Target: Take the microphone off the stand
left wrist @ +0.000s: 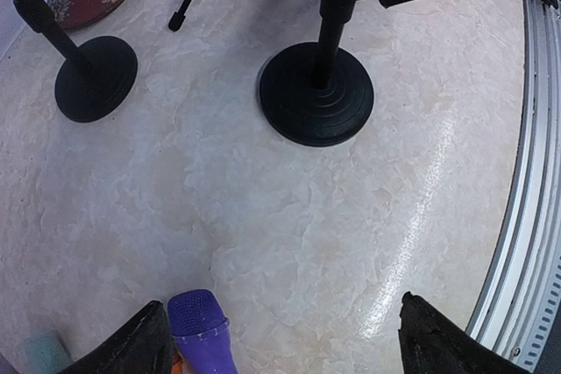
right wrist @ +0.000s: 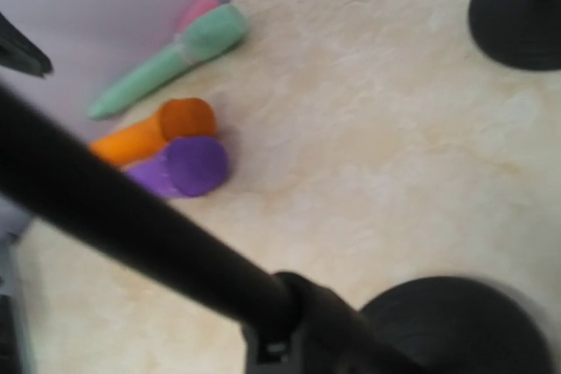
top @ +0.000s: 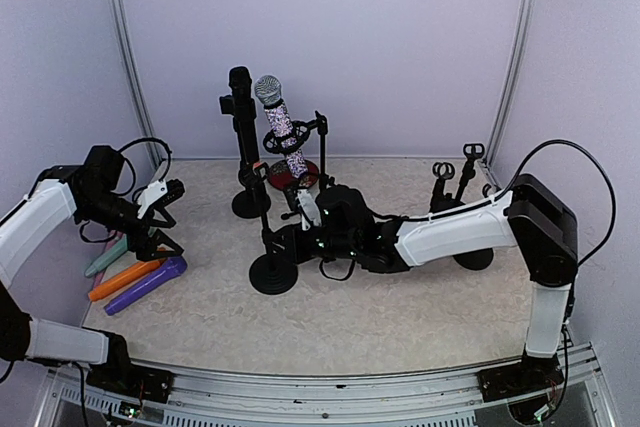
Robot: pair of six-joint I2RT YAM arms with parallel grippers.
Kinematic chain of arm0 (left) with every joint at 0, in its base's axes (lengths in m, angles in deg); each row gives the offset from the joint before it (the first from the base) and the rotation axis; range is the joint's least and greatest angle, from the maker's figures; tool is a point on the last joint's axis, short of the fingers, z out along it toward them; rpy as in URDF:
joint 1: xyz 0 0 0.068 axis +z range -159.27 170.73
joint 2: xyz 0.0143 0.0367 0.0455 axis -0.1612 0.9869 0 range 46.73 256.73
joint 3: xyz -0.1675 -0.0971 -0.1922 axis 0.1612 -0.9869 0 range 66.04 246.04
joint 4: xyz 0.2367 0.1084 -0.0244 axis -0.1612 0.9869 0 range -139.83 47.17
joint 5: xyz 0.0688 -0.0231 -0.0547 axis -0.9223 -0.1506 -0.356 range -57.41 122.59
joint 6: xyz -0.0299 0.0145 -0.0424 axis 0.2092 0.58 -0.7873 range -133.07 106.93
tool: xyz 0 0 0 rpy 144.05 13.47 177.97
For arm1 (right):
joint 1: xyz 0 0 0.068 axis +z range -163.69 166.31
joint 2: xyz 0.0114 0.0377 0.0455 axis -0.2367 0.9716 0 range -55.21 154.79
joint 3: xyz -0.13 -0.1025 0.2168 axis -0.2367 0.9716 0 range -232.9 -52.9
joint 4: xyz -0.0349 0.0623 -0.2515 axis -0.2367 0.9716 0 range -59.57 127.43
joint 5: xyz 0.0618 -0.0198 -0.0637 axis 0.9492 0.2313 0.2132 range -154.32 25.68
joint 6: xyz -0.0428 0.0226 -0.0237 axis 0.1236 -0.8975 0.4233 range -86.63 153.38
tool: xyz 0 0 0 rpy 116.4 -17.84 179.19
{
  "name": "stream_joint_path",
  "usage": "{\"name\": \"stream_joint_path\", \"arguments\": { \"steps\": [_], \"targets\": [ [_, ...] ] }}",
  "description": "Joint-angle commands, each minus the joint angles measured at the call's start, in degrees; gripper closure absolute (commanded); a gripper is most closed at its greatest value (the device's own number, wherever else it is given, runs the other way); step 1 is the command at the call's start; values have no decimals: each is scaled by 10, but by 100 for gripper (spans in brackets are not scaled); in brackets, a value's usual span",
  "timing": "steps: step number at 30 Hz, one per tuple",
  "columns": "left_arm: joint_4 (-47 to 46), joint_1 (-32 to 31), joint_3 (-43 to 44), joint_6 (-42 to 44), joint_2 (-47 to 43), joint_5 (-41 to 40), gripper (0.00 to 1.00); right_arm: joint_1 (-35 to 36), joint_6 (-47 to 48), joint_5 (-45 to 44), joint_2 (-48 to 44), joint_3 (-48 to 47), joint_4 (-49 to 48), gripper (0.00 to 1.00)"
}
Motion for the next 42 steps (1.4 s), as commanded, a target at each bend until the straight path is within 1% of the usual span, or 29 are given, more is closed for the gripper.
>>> {"name": "stream_joint_path", "arguments": {
  "steps": [1,5,7,10,12,13,14,18,19,20,23,26,28,30,33,36,38,40,42],
  "targets": [
    [7,-1,16,3,0,1,13,16,105,-108,-14,-18,86,99],
    [7,-1,16,3,1,0,13,36,173,-163,-19,-31,104,95],
    [7,0,16,3,2,0,13,48,205,-194,-22,-39,108,91],
    [7,-1,15,3,2,0,13,65,248,-237,-24,-52,111,78],
    [7,-1,14,4,3,0,13,71,257,-253,-29,-55,110,73],
    [7,-1,14,3,3,0,13,71,253,-252,-34,-53,108,69],
    [7,-1,14,3,2,-1,13,71,250,-251,-43,-50,103,62],
    [8,0,13,4,2,-1,13,67,219,-228,-87,-11,67,30],
    [8,-1,13,4,2,-1,13,64,207,-216,-100,2,54,25],
    [7,-1,13,4,2,-1,13,58,193,-200,-113,19,41,22],
    [8,-1,13,3,3,2,13,37,138,-153,-149,73,-1,21],
    [8,-1,10,4,2,3,13,12,76,-104,-180,131,-66,22],
    [8,-1,9,4,2,2,13,2,52,-87,-186,144,-80,23],
    [7,-1,10,3,2,4,13,2,58,-81,-181,134,-72,23],
    [8,-1,13,1,1,7,13,19,102,-122,-163,92,-33,19],
    [8,-1,14,1,-1,9,13,49,159,-192,-140,46,5,8],
    [8,-1,13,3,-2,9,13,67,193,-237,-120,17,22,4],
    [9,-1,14,2,-1,10,13,77,215,-268,-95,-24,62,2],
    [10,-1,16,2,-1,10,13,81,229,-286,-69,-63,94,2]
  ]
}}
